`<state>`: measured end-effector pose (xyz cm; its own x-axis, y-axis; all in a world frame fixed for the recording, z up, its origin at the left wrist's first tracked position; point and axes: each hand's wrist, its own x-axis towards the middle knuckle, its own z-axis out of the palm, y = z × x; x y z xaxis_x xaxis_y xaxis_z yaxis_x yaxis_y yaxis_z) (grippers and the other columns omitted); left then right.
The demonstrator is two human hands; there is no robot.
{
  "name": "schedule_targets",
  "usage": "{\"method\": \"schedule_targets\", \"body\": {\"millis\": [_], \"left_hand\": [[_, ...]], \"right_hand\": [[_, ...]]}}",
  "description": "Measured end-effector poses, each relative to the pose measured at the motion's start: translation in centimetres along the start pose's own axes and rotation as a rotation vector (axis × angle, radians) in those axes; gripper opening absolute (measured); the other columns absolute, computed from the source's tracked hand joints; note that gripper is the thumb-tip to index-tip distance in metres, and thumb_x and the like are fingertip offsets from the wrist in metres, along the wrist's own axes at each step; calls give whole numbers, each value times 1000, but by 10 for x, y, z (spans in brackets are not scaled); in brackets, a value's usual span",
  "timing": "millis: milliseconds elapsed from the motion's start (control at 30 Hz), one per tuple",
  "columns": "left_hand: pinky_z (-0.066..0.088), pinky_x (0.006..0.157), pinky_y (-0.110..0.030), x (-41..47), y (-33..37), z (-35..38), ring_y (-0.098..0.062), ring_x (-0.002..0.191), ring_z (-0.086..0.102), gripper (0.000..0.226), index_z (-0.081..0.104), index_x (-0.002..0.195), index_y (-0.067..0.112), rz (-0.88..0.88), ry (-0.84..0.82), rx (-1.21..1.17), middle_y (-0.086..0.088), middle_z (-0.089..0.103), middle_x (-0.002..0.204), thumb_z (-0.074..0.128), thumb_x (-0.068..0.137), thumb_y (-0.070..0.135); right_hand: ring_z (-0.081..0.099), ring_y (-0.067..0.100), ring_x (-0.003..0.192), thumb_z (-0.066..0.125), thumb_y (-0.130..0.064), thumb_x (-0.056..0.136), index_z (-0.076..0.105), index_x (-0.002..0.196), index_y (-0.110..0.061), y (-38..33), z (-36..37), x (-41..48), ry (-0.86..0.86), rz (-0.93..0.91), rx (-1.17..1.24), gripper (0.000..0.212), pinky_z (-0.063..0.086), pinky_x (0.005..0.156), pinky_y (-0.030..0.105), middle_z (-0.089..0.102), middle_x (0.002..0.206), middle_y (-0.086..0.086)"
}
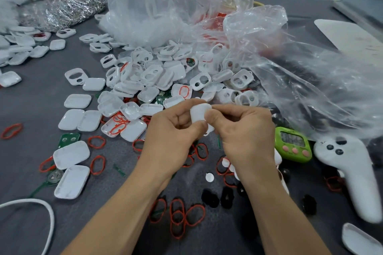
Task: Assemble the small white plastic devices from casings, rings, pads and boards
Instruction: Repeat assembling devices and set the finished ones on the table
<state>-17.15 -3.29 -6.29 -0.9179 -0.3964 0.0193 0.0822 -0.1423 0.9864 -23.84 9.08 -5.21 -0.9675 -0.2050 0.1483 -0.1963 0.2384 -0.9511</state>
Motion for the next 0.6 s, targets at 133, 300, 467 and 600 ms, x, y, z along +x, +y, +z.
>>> {"method": "schedule_targets", "body": {"millis": [133, 300, 467, 600], "left_hand": [[58, 73, -21, 3, 3, 1, -12, 88, 71, 31, 73, 114, 17, -86, 30, -148, -6, 80, 102, 69, 92, -5], [59, 73, -24, 4, 3, 1, -18, 89, 72, 29, 67, 114, 14, -108, 27, -201, -8, 79, 104, 64, 94, -7], [62, 75, -41, 3, 4, 0, -20, 82, 67, 21, 79, 103, 28, -22, 92, 9, -21, 74, 94, 72, 85, 21], [59, 68, -29, 4, 5, -1, -24, 75, 59, 22, 82, 100, 34, 38, 135, 50, -37, 59, 88, 77, 80, 31]], "right_hand": [[71, 2, 66, 85, -34, 81, 80, 77, -35, -2, 4, -2, -12, 39, 44, 7, 52, 62, 16, 75, 70, -16], [64, 10, 54, 80, -11, 85, 81, 84, -20, -4, 1, -1, -118, 159, 247, 9, 52, 58, 22, 74, 67, 4], [73, 9, 70, 88, -15, 78, 85, 89, -24, -6, -2, -3, -81, 85, 107, 15, 59, 73, 34, 78, 78, -7], [74, 1, 72, 90, -20, 77, 82, 82, -33, -13, -4, -9, -39, -18, 10, 16, 61, 71, 24, 76, 74, -19]]}}
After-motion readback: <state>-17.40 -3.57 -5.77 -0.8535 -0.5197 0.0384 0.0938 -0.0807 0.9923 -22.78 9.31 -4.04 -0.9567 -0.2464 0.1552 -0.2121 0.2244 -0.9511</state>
